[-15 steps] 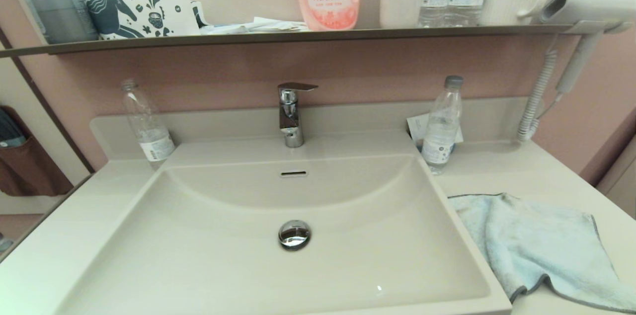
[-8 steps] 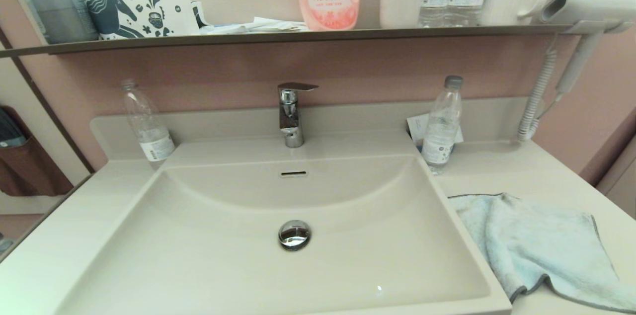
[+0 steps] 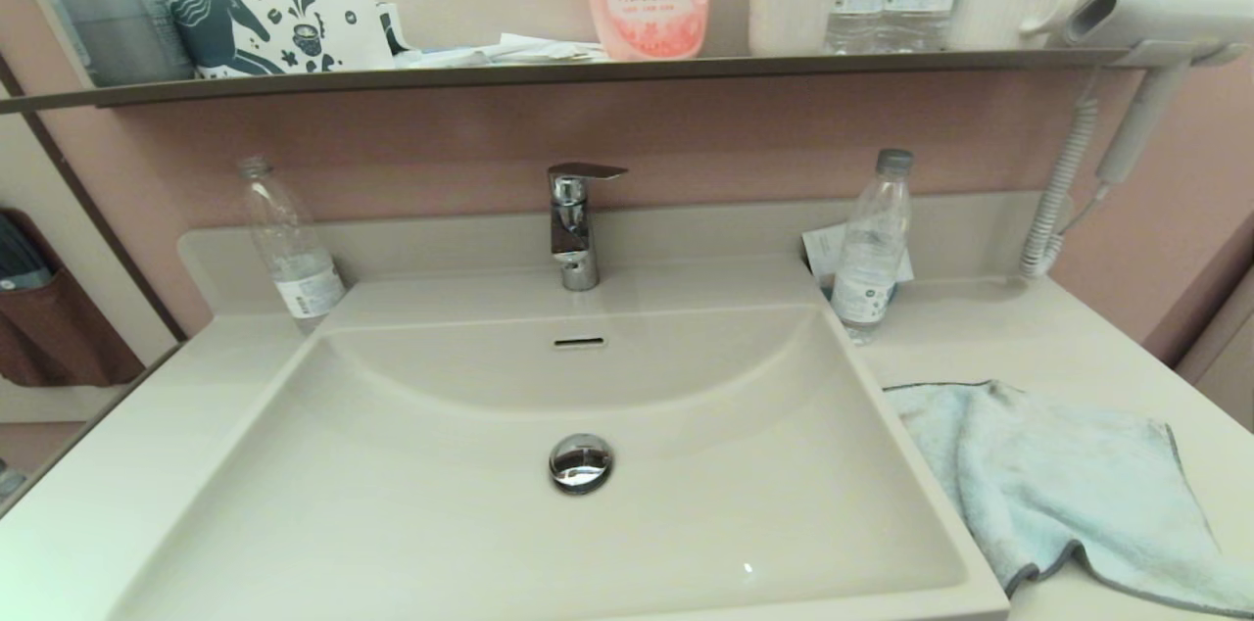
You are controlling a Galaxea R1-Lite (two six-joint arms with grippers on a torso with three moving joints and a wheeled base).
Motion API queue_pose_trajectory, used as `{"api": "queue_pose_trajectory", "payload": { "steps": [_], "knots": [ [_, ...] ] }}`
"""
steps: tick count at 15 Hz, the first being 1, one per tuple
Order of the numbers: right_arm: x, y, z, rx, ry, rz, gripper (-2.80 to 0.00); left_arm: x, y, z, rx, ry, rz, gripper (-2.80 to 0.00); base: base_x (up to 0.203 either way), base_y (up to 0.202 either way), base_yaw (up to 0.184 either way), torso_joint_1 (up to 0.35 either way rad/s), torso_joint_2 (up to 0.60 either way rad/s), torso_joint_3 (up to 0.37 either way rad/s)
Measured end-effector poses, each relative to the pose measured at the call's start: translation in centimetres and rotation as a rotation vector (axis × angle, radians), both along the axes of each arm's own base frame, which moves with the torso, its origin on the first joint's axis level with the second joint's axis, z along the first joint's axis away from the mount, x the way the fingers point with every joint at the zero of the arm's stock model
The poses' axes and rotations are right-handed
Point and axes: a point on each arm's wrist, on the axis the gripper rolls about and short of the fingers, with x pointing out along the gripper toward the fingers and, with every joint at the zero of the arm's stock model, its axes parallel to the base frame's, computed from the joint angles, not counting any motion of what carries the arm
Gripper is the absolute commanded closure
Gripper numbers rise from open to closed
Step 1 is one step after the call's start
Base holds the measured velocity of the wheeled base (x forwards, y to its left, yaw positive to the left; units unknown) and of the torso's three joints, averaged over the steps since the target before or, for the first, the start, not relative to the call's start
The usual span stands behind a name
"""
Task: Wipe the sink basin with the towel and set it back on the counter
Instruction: Turn on the faucet
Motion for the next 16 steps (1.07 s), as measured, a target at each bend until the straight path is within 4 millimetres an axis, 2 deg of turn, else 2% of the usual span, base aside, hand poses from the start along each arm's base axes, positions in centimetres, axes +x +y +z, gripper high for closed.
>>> {"api": "queue_pose_trajectory", "payload": {
  "steps": [10, 13, 16],
  "knots": [
    [0.0, 0.0, 0.0, 0.000, 0.000, 0.000, 0.00, -0.1, -0.1, 0.6, 0.046, -0.039, -0.035, 0.00, 0.000, 0.000, 0.000, 0.000, 0.00, 0.000],
    [0.0, 0.0, 0.0, 0.000, 0.000, 0.000, 0.00, -0.8, -0.3, 4.3, 0.035, -0.105, -0.122, 0.00, 0.000, 0.000, 0.000, 0.000, 0.00, 0.000],
    [0.0, 0.0, 0.0, 0.000, 0.000, 0.000, 0.00, 0.9, -0.4, 8.4, 0.013, -0.069, -0.186, 0.00, 0.000, 0.000, 0.000, 0.000, 0.00, 0.000]
  ]
}}
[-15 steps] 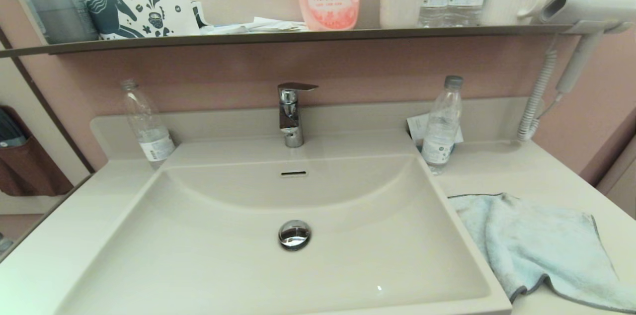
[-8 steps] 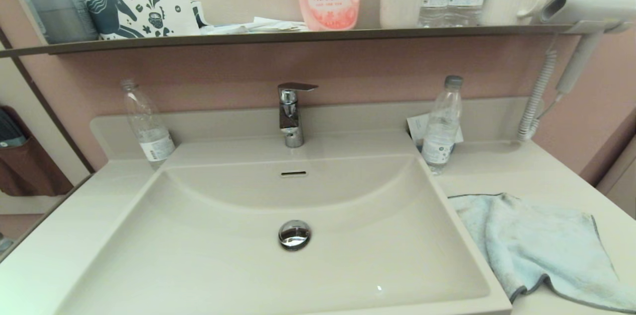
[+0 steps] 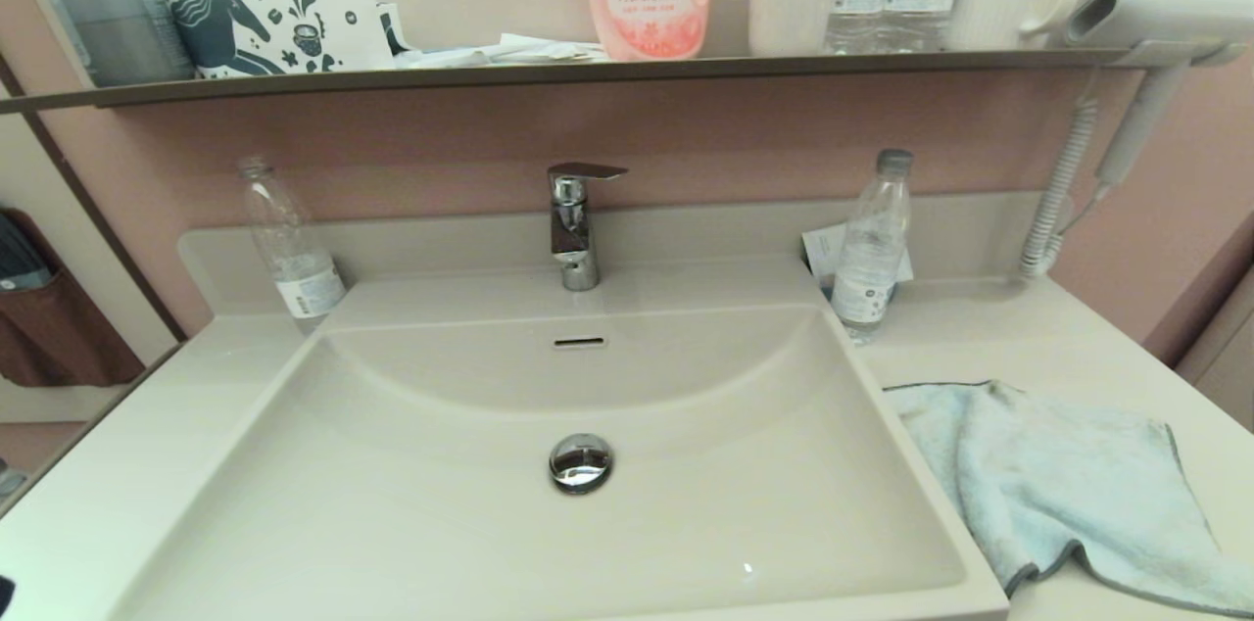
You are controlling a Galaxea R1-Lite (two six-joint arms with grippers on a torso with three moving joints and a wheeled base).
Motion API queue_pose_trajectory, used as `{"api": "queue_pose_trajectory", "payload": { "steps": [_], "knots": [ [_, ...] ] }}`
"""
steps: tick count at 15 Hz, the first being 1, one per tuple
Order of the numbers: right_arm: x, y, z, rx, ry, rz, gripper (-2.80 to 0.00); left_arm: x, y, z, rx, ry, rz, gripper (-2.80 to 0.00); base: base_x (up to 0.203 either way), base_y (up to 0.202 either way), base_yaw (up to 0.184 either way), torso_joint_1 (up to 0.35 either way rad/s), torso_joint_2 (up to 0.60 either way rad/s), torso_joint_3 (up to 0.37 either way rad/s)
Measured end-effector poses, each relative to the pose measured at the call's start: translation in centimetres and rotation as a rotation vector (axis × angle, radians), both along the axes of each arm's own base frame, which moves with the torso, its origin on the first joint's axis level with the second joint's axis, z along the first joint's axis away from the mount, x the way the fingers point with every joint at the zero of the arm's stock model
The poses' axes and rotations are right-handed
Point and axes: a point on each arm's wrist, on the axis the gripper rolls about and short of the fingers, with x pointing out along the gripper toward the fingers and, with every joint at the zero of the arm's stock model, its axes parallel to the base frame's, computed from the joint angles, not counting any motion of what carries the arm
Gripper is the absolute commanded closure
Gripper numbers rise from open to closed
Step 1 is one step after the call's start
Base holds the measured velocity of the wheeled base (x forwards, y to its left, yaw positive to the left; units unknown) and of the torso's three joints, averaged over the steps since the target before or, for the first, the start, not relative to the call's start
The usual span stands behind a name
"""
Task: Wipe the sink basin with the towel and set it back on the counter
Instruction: Turn on the faucet
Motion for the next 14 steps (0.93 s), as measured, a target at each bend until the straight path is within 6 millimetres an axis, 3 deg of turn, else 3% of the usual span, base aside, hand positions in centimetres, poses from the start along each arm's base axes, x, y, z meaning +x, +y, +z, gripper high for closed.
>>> {"api": "queue_pose_trajectory", "payload": {
  "steps": [3, 7, 10, 14],
  "knots": [
    [0.0, 0.0, 0.0, 0.000, 0.000, 0.000, 0.00, 4.4, -0.1, 3.4, -0.006, 0.050, -0.051, 0.00, 0.000, 0.000, 0.000, 0.000, 0.00, 0.000],
    [0.0, 0.0, 0.0, 0.000, 0.000, 0.000, 0.00, 12.4, -1.2, 6.8, -0.005, 0.074, -0.138, 0.00, 0.000, 0.000, 0.000, 0.000, 0.00, 0.000],
    [0.0, 0.0, 0.0, 0.000, 0.000, 0.000, 0.00, 18.6, -3.9, 7.3, 0.000, 0.126, -0.221, 0.00, 0.000, 0.000, 0.000, 0.000, 0.00, 0.000],
    [0.0, 0.0, 0.0, 0.000, 0.000, 0.000, 0.00, 26.7, -9.4, 6.7, 0.026, 0.089, -0.265, 0.00, 0.000, 0.000, 0.000, 0.000, 0.00, 0.000]
  ]
}}
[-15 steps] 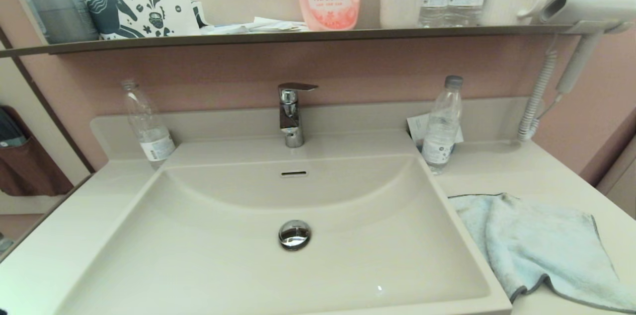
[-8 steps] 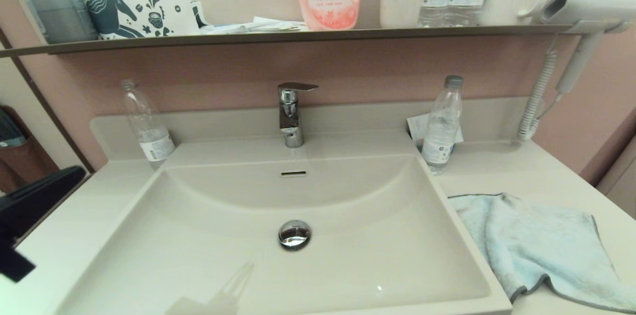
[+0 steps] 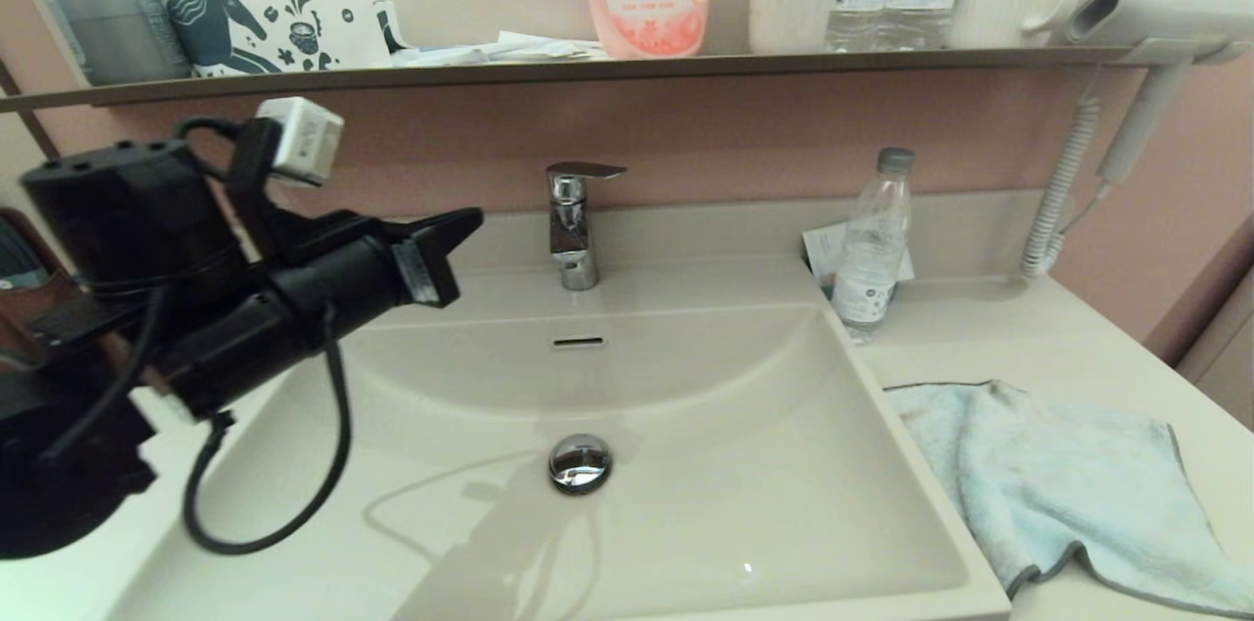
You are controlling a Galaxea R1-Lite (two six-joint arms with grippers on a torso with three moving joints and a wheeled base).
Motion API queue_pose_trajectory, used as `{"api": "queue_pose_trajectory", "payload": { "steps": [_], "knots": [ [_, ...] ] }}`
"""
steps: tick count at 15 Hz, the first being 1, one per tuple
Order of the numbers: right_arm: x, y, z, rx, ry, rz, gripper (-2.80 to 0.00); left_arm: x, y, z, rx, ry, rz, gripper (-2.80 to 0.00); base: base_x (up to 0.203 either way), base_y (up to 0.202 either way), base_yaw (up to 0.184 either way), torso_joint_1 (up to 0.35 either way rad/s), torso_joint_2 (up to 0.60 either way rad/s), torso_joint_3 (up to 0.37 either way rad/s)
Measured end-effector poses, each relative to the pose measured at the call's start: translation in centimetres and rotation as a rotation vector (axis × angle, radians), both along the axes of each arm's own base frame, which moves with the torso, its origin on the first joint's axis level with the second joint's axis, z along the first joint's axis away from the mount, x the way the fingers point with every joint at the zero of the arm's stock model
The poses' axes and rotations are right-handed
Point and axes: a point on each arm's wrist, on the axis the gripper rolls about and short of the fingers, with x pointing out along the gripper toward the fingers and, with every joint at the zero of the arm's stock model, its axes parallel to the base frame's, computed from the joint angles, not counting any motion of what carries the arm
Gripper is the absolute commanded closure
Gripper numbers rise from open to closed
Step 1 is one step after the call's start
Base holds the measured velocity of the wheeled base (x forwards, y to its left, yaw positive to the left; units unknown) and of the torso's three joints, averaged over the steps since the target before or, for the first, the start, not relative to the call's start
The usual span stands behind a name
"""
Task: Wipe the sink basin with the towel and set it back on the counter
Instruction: Turn on the faucet
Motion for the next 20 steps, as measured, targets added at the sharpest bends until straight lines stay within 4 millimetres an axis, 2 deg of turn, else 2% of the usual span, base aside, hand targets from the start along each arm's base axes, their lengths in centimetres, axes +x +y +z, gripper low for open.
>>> {"api": "queue_pose_trajectory", "payload": {
  "steps": [2, 3, 5, 7, 12, 20],
  "knots": [
    [0.0, 0.0, 0.0, 0.000, 0.000, 0.000, 0.00, 3.0, -2.7, -0.3, 0.030, -0.038, -0.018, 0.00, 0.000, 0.000, 0.000, 0.000, 0.00, 0.000],
    [0.0, 0.0, 0.0, 0.000, 0.000, 0.000, 0.00, 3.9, -3.6, -0.8, 0.055, -0.023, -0.031, 0.00, 0.000, 0.000, 0.000, 0.000, 0.00, 0.000],
    [0.0, 0.0, 0.0, 0.000, 0.000, 0.000, 0.00, 5.2, -5.1, -1.8, 0.102, 0.046, -0.071, 0.00, 0.000, 0.000, 0.000, 0.000, 0.00, 0.000],
    [0.0, 0.0, 0.0, 0.000, 0.000, 0.000, 0.00, 6.1, -6.1, -2.0, 0.137, 0.076, -0.092, 0.00, 0.000, 0.000, 0.000, 0.000, 0.00, 0.000],
    [0.0, 0.0, 0.0, 0.000, 0.000, 0.000, 0.00, 8.1, -7.7, -1.0, 0.139, 0.058, -0.103, 0.00, 0.000, 0.000, 0.000, 0.000, 0.00, 0.000],
    [0.0, 0.0, 0.0, 0.000, 0.000, 0.000, 0.00, 11.6, -8.3, -0.4, 0.112, 0.002, -0.024, 0.00, 0.000, 0.000, 0.000, 0.000, 0.00, 0.000]
  ]
}}
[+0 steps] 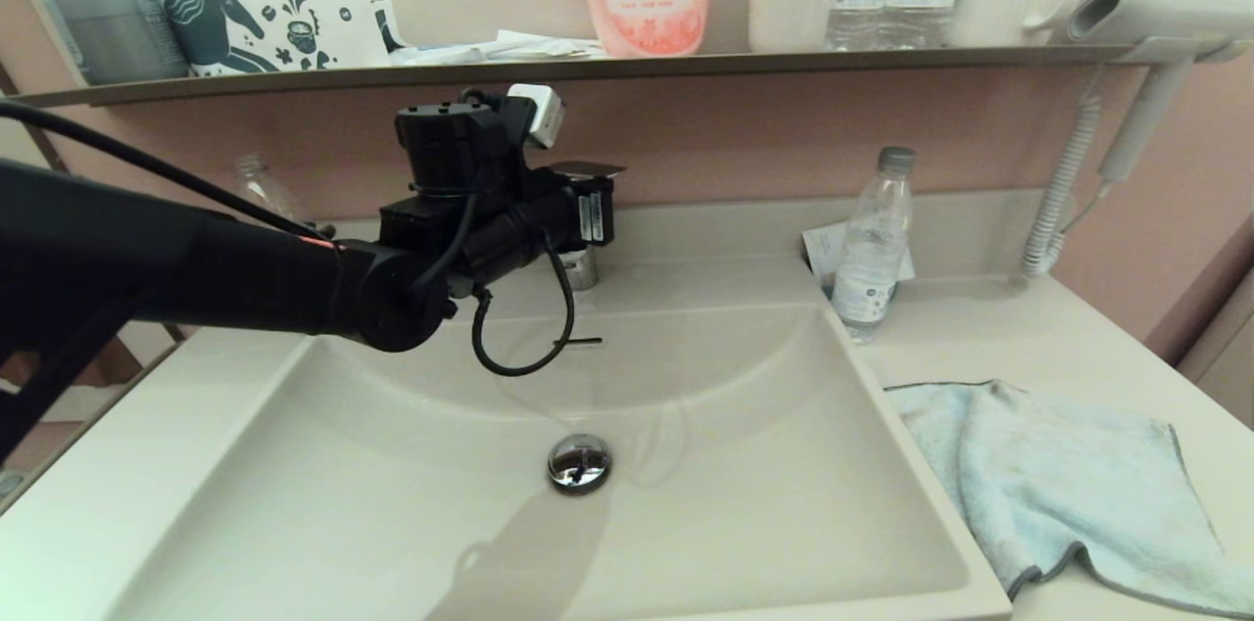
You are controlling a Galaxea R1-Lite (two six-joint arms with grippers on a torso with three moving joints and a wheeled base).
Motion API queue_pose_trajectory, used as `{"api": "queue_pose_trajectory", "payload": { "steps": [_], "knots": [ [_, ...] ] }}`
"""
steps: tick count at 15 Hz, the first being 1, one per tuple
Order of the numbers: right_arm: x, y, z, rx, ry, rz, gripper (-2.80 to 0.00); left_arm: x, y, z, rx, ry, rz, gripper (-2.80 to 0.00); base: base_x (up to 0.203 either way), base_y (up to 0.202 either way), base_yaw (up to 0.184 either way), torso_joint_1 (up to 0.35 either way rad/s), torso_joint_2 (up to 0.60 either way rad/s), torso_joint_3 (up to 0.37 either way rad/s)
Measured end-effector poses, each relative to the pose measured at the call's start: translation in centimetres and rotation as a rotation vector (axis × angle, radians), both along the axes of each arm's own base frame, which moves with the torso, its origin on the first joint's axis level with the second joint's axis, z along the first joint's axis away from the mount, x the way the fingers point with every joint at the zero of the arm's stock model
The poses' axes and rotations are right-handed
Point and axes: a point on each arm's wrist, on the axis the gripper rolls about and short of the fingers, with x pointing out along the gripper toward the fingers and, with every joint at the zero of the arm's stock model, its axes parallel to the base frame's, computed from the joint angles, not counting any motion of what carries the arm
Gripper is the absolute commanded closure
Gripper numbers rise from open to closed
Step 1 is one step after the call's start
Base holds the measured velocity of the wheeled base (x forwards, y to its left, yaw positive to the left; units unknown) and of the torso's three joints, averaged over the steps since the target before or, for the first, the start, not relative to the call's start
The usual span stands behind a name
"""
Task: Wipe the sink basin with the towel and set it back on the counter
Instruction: Turn on the faucet
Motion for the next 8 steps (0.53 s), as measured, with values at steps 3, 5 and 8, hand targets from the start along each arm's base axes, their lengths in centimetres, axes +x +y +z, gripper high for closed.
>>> {"api": "queue_pose_trajectory", "payload": {
  "steps": [3, 5, 8],
  "knots": [
    [0.0, 0.0, 0.0, 0.000, 0.000, 0.000, 0.00, 0.5, 0.1, 0.7, -0.011, -0.023, 0.010, 0.00, 0.000, 0.000, 0.000, 0.000, 0.00, 0.000],
    [0.0, 0.0, 0.0, 0.000, 0.000, 0.000, 0.00, 0.5, 0.2, 1.6, -0.024, -0.051, 0.013, 0.00, 0.000, 0.000, 0.000, 0.000, 0.00, 0.000],
    [0.0, 0.0, 0.0, 0.000, 0.000, 0.000, 0.00, 0.1, 0.4, 2.6, -0.032, -0.068, 0.014, 0.00, 0.000, 0.000, 0.000, 0.000, 0.00, 0.000]
  ]
}}
